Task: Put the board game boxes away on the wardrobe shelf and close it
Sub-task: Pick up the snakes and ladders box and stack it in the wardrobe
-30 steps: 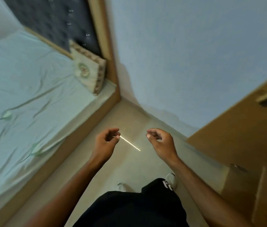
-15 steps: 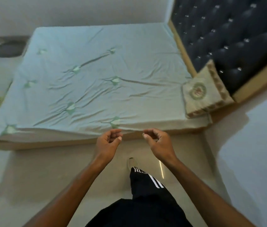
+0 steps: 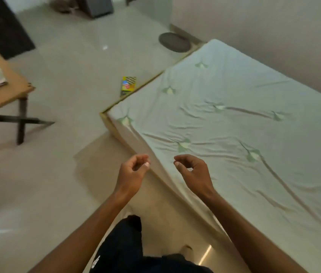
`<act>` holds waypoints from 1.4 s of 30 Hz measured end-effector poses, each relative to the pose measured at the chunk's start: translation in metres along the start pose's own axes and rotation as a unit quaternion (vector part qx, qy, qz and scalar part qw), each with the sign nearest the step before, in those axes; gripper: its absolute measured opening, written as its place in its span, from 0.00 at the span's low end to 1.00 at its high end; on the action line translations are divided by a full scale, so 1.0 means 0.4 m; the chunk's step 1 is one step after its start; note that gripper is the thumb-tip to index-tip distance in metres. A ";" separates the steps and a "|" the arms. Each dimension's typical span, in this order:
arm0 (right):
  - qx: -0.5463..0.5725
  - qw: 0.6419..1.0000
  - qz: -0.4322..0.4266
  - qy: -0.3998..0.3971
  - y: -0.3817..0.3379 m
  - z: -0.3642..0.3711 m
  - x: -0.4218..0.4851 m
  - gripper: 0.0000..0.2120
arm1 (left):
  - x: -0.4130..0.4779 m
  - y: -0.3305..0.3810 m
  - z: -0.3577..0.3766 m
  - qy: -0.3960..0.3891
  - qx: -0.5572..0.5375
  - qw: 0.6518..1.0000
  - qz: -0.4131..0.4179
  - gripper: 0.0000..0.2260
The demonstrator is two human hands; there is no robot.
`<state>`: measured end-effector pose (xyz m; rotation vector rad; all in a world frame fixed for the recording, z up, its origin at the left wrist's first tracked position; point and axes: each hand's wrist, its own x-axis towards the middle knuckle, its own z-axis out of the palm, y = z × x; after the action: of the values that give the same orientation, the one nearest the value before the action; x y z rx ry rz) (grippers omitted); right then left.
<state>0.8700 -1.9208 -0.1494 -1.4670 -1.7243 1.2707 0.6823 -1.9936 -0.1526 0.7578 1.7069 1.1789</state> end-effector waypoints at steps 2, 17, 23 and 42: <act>-0.004 0.999 -0.022 -0.028 -0.068 0.111 0.123 0.06 | 0.099 0.013 -0.118 0.041 -0.018 0.999 -0.001 0.09; -0.006 0.980 -0.093 -0.174 -0.545 0.841 0.823 0.08 | 0.765 0.166 -0.854 0.203 -0.041 0.978 -0.011 0.09; -0.001 0.979 -0.081 -0.185 -0.636 1.037 1.149 0.07 | 1.093 0.220 -1.037 0.203 -0.014 0.979 -0.032 0.09; 0.012 0.999 0.022 -0.033 -0.872 1.293 2.186 0.07 | 2.348 0.594 -1.277 0.007 0.091 0.996 -0.001 0.07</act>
<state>0.0427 -1.2376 -0.1965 -1.4723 -1.7214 1.3721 -0.1683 -1.3039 -0.1674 0.8597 1.8435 1.0393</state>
